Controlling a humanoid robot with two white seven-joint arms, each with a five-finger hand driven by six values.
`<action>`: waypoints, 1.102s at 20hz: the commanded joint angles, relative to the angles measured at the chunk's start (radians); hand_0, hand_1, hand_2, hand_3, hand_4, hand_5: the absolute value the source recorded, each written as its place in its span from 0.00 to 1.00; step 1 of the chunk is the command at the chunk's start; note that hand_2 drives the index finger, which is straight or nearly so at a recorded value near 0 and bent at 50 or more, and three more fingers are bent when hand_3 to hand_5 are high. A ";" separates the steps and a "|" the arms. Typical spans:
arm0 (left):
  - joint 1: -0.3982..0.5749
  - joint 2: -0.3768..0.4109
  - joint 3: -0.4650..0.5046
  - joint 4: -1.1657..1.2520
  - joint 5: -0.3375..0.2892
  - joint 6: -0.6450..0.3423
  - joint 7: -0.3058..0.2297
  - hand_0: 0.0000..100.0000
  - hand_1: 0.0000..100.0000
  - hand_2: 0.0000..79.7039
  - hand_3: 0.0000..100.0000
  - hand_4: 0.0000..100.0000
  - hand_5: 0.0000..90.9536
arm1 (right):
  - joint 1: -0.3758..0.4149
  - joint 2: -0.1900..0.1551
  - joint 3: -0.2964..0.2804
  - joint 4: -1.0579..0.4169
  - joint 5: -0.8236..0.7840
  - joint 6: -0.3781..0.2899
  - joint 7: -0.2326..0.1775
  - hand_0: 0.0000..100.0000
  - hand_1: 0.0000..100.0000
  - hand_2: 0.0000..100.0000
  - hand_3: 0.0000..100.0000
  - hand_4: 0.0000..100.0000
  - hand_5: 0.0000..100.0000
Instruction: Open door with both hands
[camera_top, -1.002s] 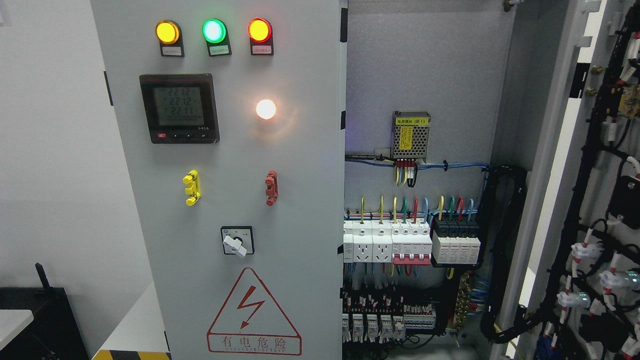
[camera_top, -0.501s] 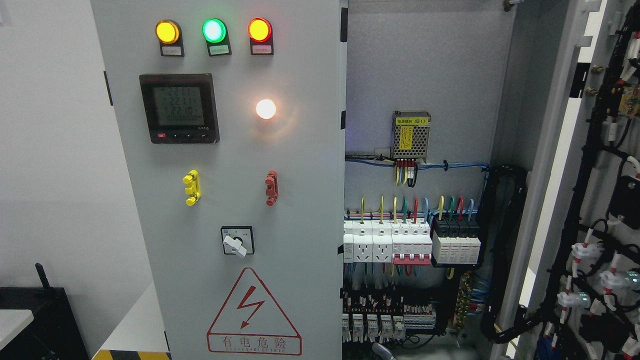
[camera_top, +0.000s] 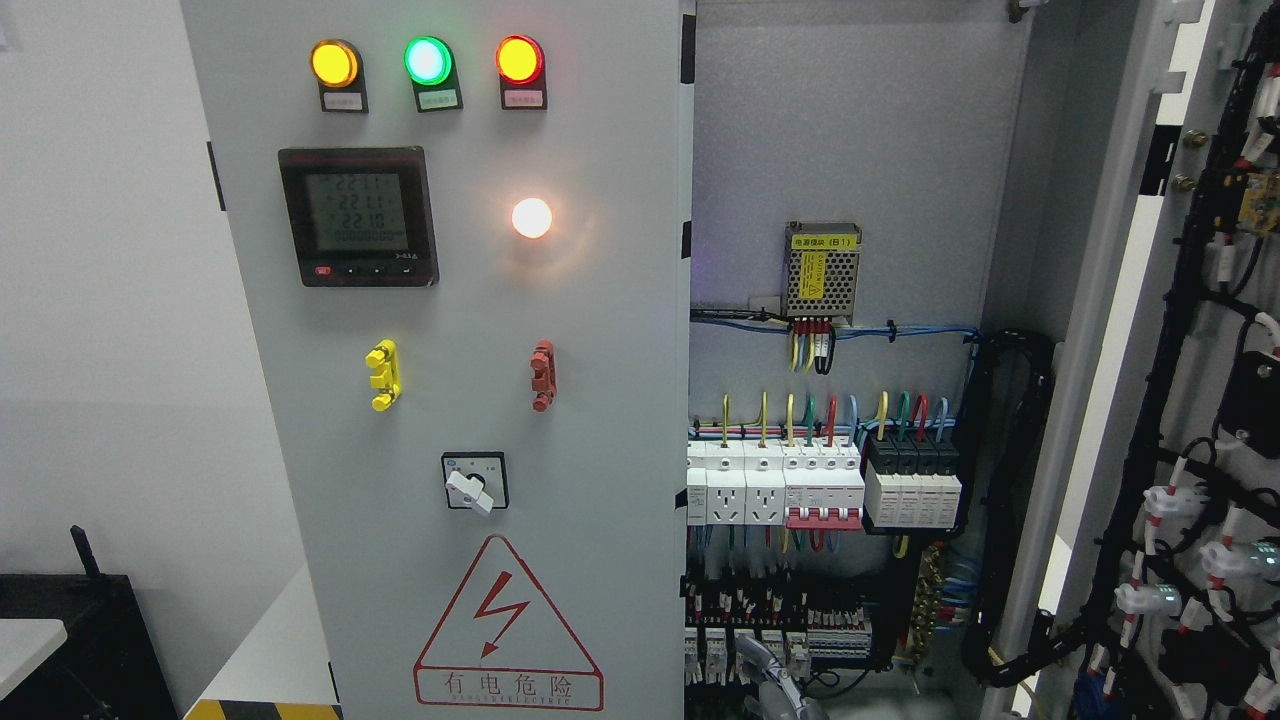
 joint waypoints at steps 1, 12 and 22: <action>-0.014 0.000 0.001 -0.001 0.000 0.000 -0.001 0.00 0.00 0.00 0.00 0.00 0.00 | -0.058 0.041 -0.008 0.087 -0.001 0.013 0.001 0.38 0.00 0.00 0.00 0.00 0.00; -0.014 0.000 0.001 -0.001 0.000 0.000 -0.001 0.00 0.00 0.00 0.00 0.00 0.00 | -0.120 0.056 -0.008 0.119 -0.012 0.038 0.002 0.38 0.00 0.00 0.00 0.00 0.00; -0.014 -0.003 0.001 0.002 -0.008 -0.001 -0.002 0.00 0.00 0.00 0.00 0.00 0.00 | -0.160 0.056 -0.006 0.142 -0.052 0.039 0.002 0.38 0.00 0.00 0.00 0.00 0.00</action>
